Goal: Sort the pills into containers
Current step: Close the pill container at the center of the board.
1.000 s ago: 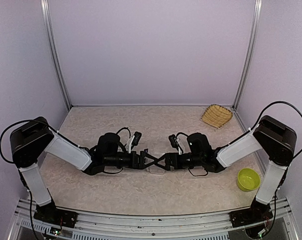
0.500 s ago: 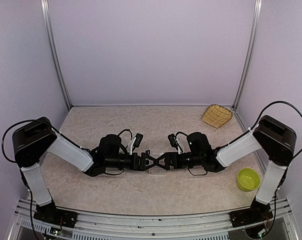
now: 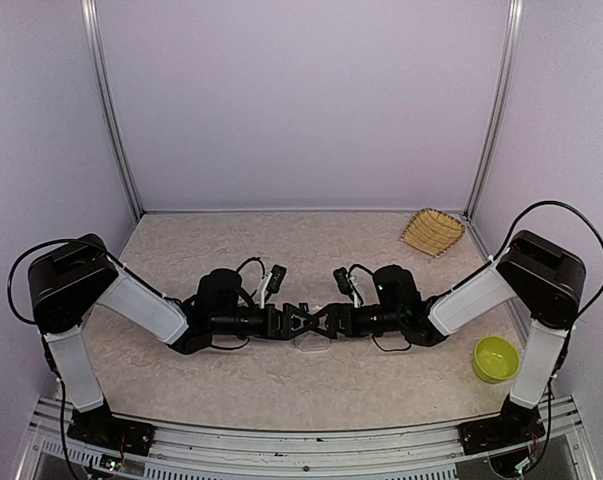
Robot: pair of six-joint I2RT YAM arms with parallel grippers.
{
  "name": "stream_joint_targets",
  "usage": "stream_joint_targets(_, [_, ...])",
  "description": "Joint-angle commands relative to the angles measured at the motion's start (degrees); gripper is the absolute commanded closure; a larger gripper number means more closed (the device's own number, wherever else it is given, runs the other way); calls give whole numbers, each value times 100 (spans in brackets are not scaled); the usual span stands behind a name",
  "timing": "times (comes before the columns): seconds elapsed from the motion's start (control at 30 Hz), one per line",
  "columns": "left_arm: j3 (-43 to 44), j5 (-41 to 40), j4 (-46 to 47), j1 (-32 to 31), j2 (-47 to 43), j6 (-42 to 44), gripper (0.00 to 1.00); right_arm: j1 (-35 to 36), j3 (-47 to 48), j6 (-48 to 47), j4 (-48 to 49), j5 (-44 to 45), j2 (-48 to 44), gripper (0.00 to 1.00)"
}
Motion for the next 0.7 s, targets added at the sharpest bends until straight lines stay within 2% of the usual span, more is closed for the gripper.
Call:
stream_joint_targets(0.0, [86, 87, 270, -49, 158, -58, 2, -3, -45, 147, 378, -204, 117, 0])
stream_joint_targets(0.67, [158, 149, 719, -90, 608, -364, 3, -61, -223, 542, 1094, -542, 302, 0])
